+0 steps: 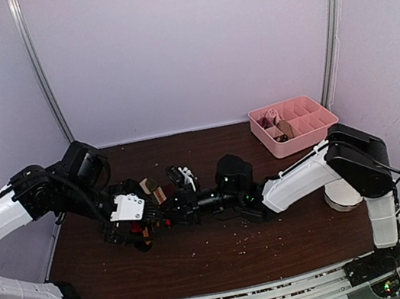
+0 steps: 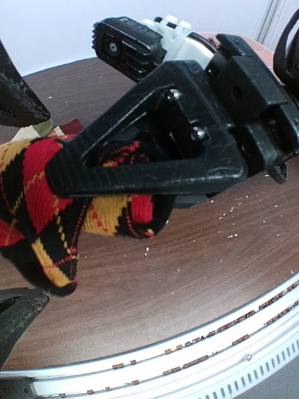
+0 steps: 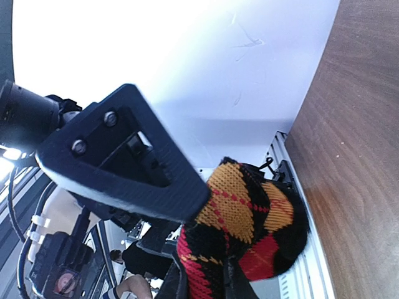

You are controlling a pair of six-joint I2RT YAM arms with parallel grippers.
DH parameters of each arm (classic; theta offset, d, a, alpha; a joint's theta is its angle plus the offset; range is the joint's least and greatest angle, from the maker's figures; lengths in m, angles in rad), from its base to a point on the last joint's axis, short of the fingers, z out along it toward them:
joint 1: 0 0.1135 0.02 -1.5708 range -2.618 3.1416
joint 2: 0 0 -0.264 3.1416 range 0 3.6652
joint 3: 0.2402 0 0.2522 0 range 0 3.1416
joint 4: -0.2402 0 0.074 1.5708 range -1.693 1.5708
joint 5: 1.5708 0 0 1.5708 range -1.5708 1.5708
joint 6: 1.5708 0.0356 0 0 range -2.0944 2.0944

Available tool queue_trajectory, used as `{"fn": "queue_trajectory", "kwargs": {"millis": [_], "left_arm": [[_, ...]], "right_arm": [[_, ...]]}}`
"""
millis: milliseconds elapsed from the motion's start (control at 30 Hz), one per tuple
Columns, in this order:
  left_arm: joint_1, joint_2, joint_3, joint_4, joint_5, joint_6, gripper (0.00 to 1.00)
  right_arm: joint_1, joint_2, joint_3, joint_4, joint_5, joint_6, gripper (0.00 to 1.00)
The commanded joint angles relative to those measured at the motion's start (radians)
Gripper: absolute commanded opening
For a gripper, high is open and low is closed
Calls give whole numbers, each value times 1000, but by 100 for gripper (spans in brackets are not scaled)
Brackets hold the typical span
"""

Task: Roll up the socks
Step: Roll the sock at the center of the board.

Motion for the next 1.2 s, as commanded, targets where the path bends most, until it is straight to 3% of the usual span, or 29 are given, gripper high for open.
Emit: {"fn": "queue_trajectory", "kwargs": {"millis": [0,300,533,733,1167], "left_arm": [[-4,8,60,-79,-31,21,91],[-4,-29,59,-165,-37,55,75],[-4,-86,43,-114,-144,160,78],[-4,-102,32,-24,-160,197,57],[-27,-56,57,-108,-70,183,56]], "right_arm": [[20,-43,-14,103,27,38,0],[22,-73,-62,178,-9,63,0],[25,-11,-7,273,-56,120,0],[27,38,-2,348,-57,171,0],[31,103,109,292,-73,178,0]]}}
